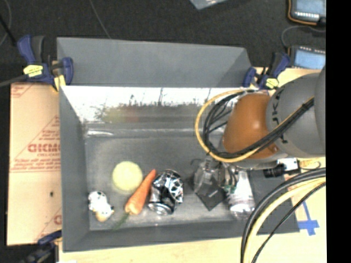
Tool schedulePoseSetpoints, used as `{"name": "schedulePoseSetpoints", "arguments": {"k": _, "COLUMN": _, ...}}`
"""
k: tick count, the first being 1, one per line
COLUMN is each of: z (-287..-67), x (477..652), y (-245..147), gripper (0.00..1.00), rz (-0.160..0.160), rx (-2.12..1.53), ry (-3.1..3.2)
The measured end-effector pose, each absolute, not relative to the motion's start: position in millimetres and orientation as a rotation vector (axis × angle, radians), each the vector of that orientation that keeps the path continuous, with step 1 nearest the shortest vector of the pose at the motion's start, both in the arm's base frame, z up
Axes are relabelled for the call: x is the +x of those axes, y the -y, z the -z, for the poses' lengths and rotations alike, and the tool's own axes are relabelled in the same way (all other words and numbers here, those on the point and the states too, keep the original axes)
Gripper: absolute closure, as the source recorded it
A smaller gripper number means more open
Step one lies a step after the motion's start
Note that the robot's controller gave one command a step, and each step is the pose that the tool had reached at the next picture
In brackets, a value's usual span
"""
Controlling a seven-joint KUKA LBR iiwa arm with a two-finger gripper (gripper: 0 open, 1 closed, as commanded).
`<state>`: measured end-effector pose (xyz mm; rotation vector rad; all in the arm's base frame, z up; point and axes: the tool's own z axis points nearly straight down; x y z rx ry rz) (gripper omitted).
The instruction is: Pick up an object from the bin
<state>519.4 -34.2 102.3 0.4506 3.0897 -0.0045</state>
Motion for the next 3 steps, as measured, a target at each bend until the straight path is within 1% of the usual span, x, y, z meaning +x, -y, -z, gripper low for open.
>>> {"name": "schedulePoseSetpoints", "arguments": {"k": 1, "z": -143, "x": 538.0, "y": 14, "gripper": 1.0, "rz": 0.006, "rx": 0.483, "ry": -3.092}}
{"name": "schedulePoseSetpoints", "arguments": {"k": 2, "z": -190, "x": 538.6, "y": 26, "gripper": 1.0, "rz": -0.003, "rx": 0.588, "ry": -3.066}}
{"name": "schedulePoseSetpoints", "arguments": {"k": 3, "z": -193, "x": 527.8, "y": 10, "gripper": 1.0, "rz": 0.009, "rx": 0.633, "ry": -3.051}}
